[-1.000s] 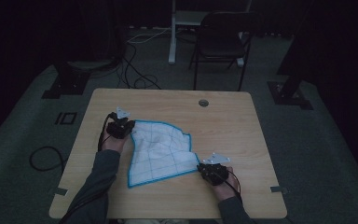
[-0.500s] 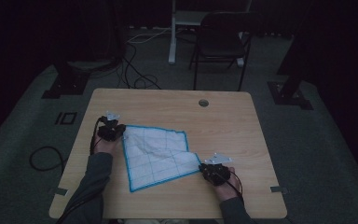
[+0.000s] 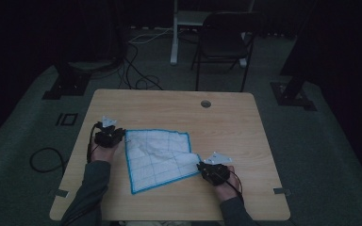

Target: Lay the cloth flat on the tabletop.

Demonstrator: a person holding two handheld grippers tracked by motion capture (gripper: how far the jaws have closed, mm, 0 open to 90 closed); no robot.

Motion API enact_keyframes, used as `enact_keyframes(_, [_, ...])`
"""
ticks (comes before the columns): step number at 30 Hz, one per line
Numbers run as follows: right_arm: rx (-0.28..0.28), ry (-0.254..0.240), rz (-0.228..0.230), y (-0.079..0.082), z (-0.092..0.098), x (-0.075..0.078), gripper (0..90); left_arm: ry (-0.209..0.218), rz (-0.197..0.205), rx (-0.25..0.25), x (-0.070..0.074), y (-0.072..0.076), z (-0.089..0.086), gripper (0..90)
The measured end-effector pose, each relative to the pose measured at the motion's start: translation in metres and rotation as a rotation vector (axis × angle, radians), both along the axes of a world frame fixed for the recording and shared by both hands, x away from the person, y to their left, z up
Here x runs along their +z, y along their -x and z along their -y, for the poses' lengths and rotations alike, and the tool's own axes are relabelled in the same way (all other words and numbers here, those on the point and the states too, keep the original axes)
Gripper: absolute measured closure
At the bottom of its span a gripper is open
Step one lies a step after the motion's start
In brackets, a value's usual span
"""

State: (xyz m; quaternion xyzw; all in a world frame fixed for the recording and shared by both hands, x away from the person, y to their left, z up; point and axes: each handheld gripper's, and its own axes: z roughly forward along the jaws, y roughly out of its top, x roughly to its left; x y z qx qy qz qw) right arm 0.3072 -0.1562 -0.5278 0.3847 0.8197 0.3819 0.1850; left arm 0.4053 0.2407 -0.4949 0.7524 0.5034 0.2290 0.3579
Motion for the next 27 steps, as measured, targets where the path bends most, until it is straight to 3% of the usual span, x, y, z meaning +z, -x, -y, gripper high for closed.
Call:
enact_keyframes(8, [0.022, -0.009, 0.050, -0.012, -0.010, 0.016, 81.9, 0.039, 0.008, -0.074, -0.001, 0.019, 0.026, 77.1])
enact_keyframes(14, [0.030, -0.019, 0.080, -0.024, -0.019, 0.026, 82.4, 0.031, 0.023, -0.144, -0.001, 0.034, 0.048, 75.9])
enact_keyframes(27, [0.035, -0.026, 0.086, -0.050, -0.034, 0.026, 86.7, 0.051, 0.006, -0.238, -0.008, 0.052, 0.084, 73.7])
